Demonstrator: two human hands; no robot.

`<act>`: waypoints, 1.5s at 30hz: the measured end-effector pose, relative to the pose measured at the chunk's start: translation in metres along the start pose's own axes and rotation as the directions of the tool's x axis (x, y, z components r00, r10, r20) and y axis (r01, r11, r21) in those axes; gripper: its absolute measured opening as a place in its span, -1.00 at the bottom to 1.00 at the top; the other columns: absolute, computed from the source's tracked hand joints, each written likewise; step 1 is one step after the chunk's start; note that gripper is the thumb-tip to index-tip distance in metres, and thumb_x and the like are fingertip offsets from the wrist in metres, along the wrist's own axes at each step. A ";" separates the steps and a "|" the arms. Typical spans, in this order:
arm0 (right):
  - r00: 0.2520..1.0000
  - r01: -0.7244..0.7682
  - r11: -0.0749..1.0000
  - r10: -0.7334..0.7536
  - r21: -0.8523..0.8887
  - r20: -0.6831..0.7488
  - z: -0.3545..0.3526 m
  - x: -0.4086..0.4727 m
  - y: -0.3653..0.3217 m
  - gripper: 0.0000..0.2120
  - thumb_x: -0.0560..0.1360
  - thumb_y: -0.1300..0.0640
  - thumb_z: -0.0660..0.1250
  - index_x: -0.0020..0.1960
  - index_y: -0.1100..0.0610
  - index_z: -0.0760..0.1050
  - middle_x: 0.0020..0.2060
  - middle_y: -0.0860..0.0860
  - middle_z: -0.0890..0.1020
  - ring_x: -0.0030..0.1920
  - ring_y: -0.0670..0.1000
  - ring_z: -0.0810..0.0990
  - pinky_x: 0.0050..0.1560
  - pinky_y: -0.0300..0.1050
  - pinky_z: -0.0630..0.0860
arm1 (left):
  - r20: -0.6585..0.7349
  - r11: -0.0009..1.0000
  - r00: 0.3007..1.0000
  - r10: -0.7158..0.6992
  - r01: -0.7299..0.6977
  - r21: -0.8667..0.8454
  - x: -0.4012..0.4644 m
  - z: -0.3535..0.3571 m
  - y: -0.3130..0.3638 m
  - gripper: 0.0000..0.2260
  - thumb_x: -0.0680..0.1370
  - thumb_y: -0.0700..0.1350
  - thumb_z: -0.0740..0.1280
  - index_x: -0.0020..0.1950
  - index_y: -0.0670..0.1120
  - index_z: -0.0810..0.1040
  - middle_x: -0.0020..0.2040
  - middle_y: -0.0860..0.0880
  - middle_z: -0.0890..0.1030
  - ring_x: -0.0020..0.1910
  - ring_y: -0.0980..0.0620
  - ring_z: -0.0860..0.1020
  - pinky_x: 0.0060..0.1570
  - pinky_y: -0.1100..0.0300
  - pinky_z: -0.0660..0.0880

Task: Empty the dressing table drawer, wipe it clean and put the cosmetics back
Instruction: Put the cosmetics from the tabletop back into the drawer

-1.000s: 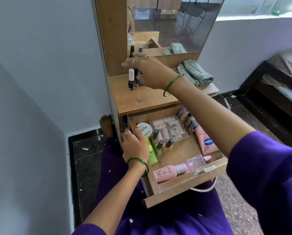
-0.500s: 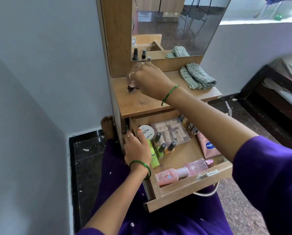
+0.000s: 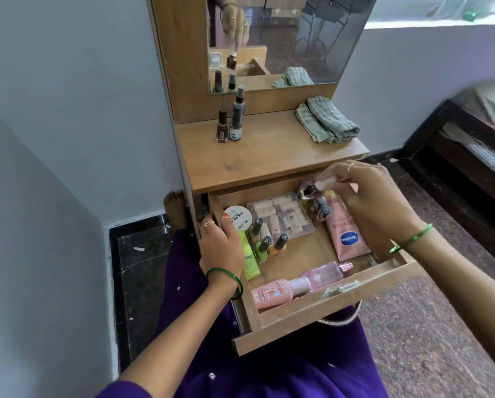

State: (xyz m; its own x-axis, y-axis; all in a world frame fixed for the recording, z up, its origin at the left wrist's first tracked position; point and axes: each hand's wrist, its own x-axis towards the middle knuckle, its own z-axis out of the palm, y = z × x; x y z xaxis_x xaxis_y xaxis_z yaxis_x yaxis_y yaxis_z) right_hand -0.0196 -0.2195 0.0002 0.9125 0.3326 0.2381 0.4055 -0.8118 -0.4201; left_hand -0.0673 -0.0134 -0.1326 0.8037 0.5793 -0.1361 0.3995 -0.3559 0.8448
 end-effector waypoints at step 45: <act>0.917 -0.100 0.994 0.074 0.047 0.391 0.072 -0.035 0.008 -0.68 0.48 0.25 0.35 0.23 0.16 0.48 0.03 0.01 0.52 -0.05 -0.03 0.54 0.04 -0.17 0.55 | 0.011 0.997 1.000 -0.014 0.013 0.073 0.004 0.003 -0.002 -0.63 0.63 0.09 0.03 0.21 -0.15 0.41 0.17 -0.14 0.52 0.11 -0.20 0.51 -0.13 0.04 0.35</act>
State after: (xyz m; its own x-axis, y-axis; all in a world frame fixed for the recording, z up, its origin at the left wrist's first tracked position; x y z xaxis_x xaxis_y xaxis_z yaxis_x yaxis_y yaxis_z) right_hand -0.0447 -0.2031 -0.0751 0.8882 0.4325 -0.1550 0.3139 -0.8176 -0.4826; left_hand -0.0638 -0.0127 -0.1362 0.8028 0.5763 -0.1532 0.4411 -0.4010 0.8029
